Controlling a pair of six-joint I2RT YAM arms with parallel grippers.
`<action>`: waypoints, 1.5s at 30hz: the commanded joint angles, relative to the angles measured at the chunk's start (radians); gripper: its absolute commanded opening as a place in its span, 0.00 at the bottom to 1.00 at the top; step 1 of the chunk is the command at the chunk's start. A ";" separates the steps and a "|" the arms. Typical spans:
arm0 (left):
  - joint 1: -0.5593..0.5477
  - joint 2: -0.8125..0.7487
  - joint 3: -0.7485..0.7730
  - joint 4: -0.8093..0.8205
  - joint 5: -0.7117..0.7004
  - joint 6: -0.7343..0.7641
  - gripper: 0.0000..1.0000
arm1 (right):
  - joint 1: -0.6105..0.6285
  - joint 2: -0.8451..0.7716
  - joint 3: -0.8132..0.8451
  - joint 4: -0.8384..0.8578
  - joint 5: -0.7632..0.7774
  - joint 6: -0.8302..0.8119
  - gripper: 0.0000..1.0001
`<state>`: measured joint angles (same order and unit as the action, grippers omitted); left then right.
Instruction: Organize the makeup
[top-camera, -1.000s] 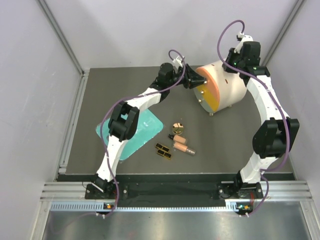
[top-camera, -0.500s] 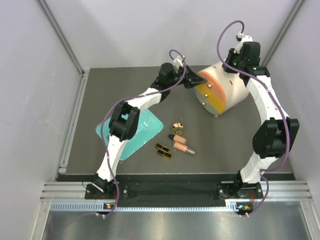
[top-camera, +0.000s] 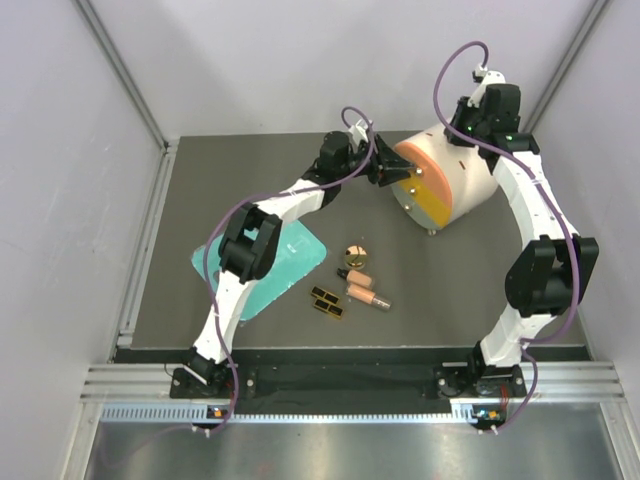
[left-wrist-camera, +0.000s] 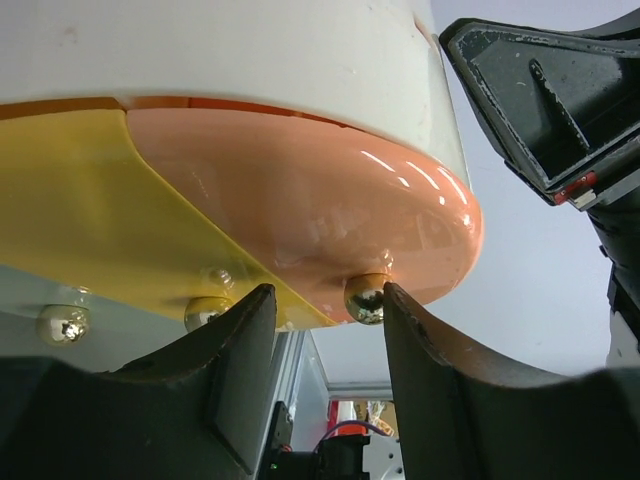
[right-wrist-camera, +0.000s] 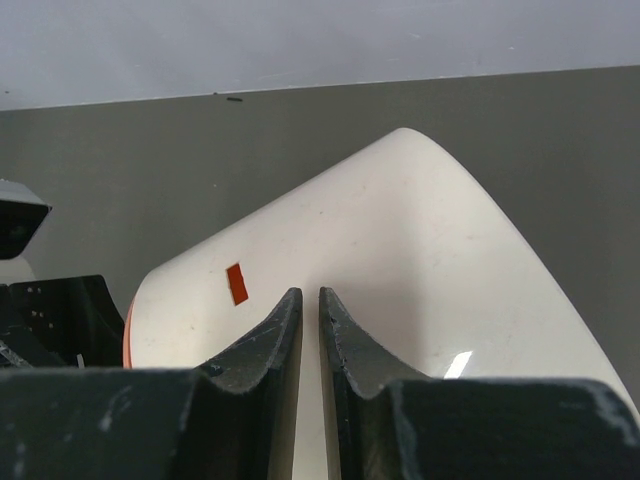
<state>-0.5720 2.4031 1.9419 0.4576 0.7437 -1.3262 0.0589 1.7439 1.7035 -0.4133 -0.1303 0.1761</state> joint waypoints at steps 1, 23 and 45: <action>-0.012 -0.033 0.011 0.061 0.008 0.004 0.51 | 0.013 -0.004 -0.039 -0.101 0.008 -0.018 0.14; -0.043 -0.006 0.068 0.073 -0.007 -0.016 0.46 | 0.012 -0.015 -0.074 -0.093 -0.005 -0.020 0.15; -0.042 -0.051 0.005 0.079 -0.009 0.004 0.00 | 0.013 -0.017 -0.108 -0.091 -0.020 -0.021 0.15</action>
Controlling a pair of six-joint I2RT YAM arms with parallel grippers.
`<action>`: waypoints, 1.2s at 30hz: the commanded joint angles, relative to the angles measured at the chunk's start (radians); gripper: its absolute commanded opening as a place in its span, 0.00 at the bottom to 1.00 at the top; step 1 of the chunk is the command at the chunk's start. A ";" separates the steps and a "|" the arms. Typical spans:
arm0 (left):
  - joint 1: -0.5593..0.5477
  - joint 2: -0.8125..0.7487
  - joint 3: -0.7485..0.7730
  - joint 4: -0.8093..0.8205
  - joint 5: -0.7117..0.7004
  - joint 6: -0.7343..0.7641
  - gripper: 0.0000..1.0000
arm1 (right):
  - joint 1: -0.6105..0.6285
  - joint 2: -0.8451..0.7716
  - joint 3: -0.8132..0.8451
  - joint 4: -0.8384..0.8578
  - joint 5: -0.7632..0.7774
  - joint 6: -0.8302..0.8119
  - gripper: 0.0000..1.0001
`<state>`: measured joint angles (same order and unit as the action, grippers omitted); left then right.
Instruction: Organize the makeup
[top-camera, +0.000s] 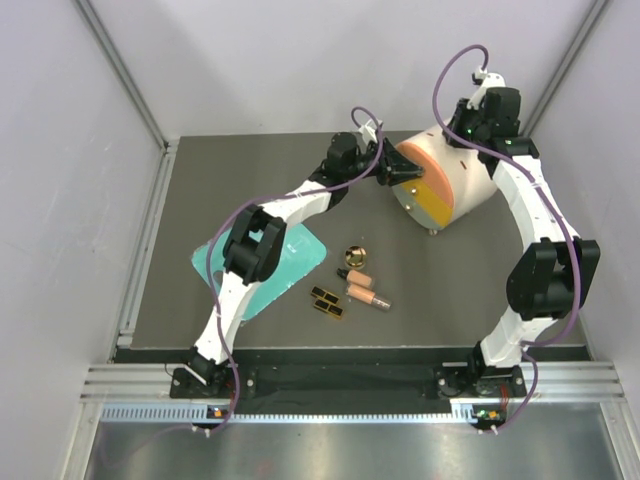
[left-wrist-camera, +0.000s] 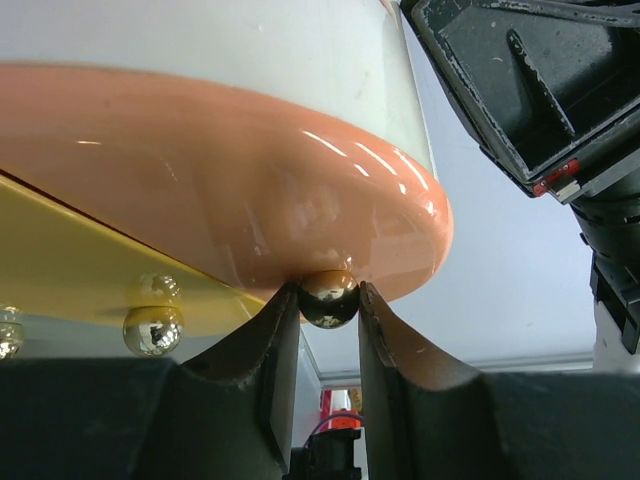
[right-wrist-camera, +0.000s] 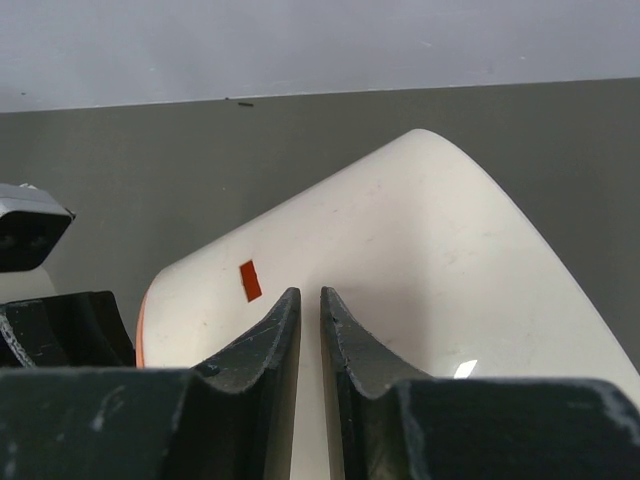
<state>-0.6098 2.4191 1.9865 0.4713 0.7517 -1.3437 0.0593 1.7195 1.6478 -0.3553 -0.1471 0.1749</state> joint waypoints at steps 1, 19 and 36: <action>-0.004 -0.087 -0.066 0.064 -0.018 0.029 0.00 | 0.013 0.006 -0.054 -0.148 -0.005 -0.018 0.15; -0.004 -0.314 -0.333 -0.010 -0.005 0.182 0.00 | 0.013 -0.012 -0.088 -0.146 -0.019 -0.018 0.15; 0.004 -0.459 -0.492 -0.106 -0.038 0.301 0.00 | 0.013 -0.035 -0.112 -0.149 -0.020 -0.018 0.16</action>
<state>-0.6033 2.0563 1.5211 0.4301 0.6903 -1.1446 0.0639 1.6783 1.5841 -0.3199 -0.1791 0.1753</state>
